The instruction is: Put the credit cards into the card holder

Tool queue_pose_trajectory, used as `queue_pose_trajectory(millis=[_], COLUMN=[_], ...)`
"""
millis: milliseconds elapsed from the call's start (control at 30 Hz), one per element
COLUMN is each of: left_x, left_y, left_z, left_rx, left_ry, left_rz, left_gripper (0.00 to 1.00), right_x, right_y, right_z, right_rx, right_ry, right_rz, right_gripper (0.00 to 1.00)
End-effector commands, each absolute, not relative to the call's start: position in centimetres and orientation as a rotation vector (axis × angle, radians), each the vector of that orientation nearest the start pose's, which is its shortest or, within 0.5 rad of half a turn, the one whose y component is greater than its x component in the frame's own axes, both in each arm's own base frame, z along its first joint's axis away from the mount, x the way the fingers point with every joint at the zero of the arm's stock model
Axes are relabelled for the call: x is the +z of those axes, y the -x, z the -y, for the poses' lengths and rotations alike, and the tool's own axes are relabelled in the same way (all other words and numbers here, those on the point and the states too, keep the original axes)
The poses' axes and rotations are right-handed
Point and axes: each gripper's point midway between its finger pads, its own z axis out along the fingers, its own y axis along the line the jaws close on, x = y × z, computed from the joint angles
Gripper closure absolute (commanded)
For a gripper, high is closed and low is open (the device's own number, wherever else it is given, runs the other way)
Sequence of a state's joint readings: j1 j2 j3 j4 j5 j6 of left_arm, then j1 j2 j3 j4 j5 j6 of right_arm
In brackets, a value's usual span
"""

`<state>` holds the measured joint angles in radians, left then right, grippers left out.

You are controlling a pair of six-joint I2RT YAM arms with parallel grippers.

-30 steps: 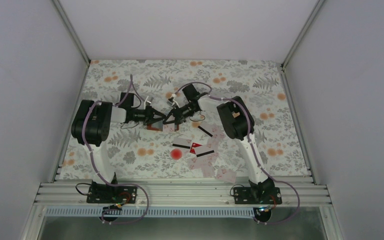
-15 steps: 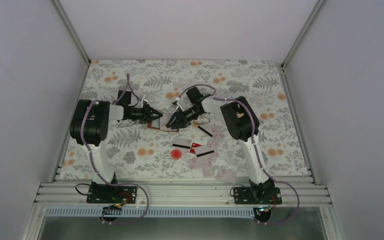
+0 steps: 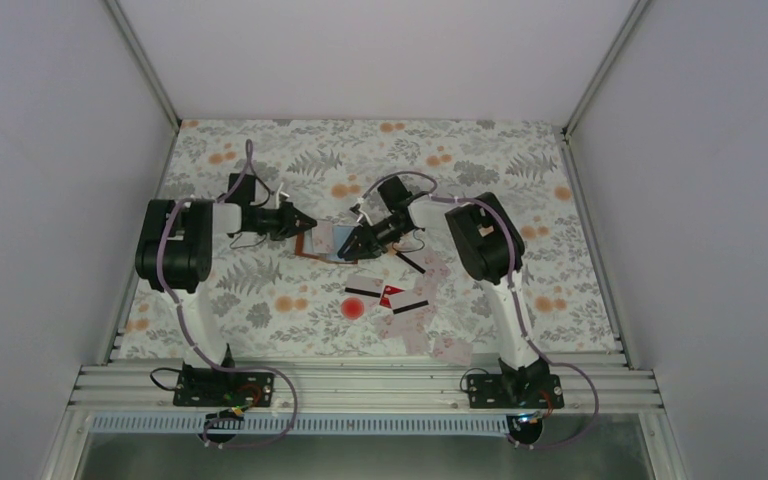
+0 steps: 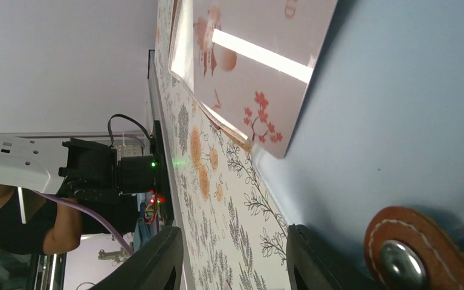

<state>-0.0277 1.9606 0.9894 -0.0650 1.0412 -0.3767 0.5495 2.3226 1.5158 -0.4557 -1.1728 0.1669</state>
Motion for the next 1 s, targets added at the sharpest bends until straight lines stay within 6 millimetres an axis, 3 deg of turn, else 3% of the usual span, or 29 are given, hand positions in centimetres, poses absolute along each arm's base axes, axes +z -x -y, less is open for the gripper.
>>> queue_pose_trajectory(millis=[0,733,967], left_x=[5.9,6.5,6.4], left_y=[-39.8,-41.2,-40.6], left_z=[14.9,14.1,14.8], left_rx=[-1.400,-1.344,-1.394], left_ry=[-0.005,-0.018,-0.043], left_rz=[-2.441,-2.405,-2.390], left_gripper=[0.98,0.98,0.98], right_x=[1.8,2.1,2.0], right_y=[-30.3,-29.9,-29.8], right_z=[-36.1,-35.9,-36.0], right_rx=[1.712,1.732,1.742], right_ry=[0.745,0.724,0.724], right_rz=[-2.695,-2.694,-2.694], right_gripper=[0.56,0.58,0.59])
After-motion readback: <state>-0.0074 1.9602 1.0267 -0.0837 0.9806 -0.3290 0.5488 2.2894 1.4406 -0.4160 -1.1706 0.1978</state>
